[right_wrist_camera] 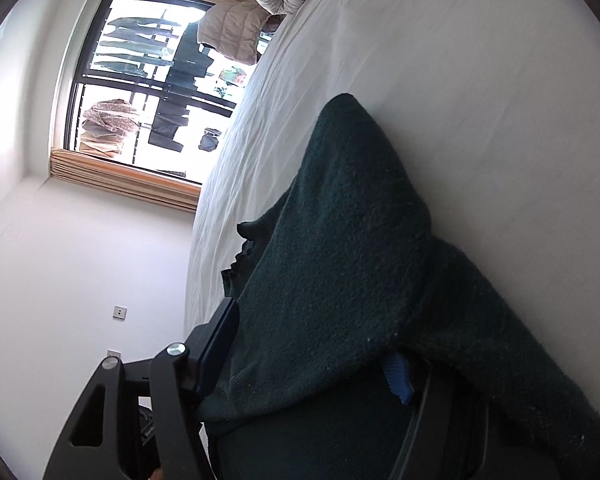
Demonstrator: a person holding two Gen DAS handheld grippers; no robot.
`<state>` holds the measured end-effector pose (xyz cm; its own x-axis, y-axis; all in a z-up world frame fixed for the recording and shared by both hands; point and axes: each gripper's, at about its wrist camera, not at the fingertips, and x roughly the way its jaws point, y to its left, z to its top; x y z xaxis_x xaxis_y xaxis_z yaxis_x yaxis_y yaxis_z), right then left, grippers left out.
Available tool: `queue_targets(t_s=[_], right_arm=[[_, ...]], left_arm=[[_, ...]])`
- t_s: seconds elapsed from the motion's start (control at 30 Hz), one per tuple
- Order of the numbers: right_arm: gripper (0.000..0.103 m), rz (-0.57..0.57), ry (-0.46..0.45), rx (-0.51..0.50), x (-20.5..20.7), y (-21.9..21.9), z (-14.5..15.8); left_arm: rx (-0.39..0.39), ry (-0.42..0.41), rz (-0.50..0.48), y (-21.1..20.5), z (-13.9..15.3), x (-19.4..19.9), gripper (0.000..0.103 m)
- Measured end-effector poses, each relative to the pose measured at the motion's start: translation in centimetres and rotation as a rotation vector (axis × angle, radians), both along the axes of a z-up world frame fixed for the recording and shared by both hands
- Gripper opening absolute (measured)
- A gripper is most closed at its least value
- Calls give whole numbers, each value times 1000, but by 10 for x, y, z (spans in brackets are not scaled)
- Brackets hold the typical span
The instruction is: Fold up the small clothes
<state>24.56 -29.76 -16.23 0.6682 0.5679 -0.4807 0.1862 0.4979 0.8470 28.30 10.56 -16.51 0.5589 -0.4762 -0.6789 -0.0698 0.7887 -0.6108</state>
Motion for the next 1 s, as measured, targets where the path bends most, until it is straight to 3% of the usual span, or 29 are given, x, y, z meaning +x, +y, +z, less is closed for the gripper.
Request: queue_targets(t_s=[0.27, 0.37, 0.5, 0.67, 0.73, 0.87, 0.93, 1.0], right_arm=[[67, 38, 39, -40, -23, -6, 6], [69, 53, 57, -61, -41, -9, 11], [70, 55, 4, -84, -59, -14, 34], [69, 92, -81, -154, -28, -8, 64], [67, 118, -82, -179, -7, -2, 67], [62, 147, 8, -199, 27, -1, 41], [60, 161, 39, -255, 32, -3, 24], [47, 165, 25, -277, 25, -9, 12]], left_arm=[[9, -2, -13, 6, -1, -6, 14], [87, -5, -11, 6, 14, -15, 14], [263, -56, 42, 0, 45, -28, 14], [345, -167, -45, -43, 76, -10, 14], [376, -161, -71, -60, 71, 4, 14], [439, -14, -148, -80, 29, 18, 14], [474, -65, -168, -83, 21, 5, 13], [508, -85, -189, -86, 18, -7, 13]])
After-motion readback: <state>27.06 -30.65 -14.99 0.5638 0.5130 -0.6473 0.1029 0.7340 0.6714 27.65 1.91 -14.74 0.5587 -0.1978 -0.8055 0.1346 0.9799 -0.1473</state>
